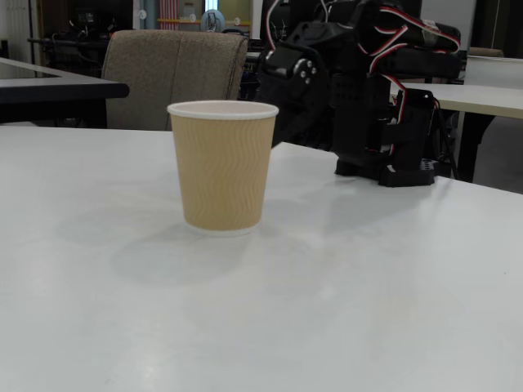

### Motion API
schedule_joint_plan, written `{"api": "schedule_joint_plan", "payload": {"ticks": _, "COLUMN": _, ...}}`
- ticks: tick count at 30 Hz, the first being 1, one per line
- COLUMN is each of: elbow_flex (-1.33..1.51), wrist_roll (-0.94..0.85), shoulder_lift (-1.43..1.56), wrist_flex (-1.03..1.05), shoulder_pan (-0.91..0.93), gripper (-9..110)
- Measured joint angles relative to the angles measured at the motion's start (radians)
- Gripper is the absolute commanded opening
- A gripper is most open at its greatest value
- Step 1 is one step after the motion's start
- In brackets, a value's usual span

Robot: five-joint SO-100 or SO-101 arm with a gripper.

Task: Grasp a red cube and put it in the cup.

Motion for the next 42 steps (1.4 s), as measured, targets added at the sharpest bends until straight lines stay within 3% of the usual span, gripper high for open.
{"api": "schedule_joint_plan", "payload": {"ticks": 42, "elbow_flex": 0.063, "wrist_roll": 0.163, "shoulder_lift": 0.014, "wrist_flex": -0.031, "shoulder_pan": -0.126, "gripper": 0}}
